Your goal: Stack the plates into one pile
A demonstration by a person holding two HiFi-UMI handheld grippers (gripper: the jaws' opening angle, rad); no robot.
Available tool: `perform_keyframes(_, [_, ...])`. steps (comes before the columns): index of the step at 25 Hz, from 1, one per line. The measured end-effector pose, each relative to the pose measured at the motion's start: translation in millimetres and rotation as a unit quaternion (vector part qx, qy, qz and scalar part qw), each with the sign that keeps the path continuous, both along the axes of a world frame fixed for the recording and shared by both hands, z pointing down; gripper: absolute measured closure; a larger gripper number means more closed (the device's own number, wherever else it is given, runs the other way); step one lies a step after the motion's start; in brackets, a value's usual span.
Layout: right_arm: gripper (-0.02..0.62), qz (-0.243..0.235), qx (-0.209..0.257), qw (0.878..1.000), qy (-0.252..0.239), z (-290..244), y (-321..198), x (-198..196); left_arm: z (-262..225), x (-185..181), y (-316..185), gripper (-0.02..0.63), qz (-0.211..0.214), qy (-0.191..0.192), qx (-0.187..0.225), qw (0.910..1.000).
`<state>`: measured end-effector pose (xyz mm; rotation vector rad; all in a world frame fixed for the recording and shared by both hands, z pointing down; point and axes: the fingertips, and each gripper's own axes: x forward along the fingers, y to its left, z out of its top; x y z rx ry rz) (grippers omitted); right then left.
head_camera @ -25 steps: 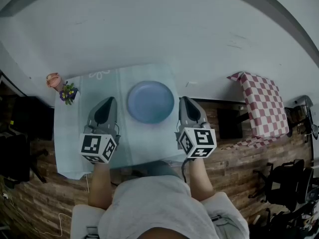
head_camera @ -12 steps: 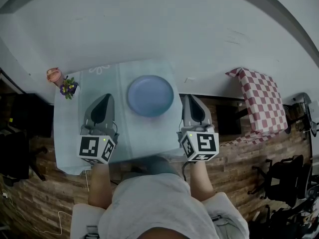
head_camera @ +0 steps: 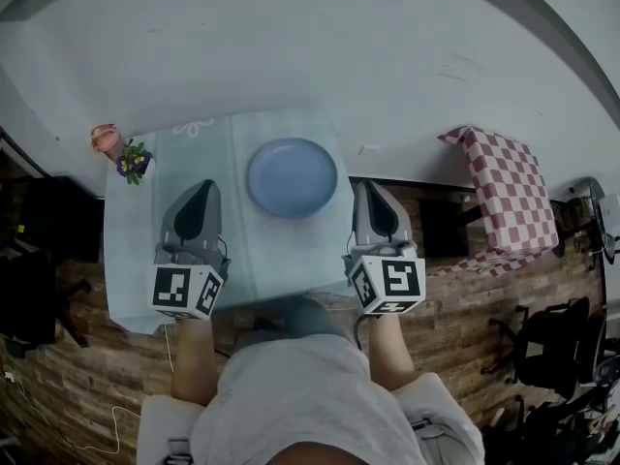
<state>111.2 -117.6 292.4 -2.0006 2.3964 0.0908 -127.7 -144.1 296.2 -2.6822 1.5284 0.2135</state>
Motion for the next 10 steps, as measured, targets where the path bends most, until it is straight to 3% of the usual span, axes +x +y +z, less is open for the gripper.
perform_keyframes(10, [0.594, -0.01, 0.006, 1.0, -0.007, -4.1, 5.4, -7.0, -1.1, -1.2, 8.8, 0.601, 0.003, 0.001, 0.003, 1.0])
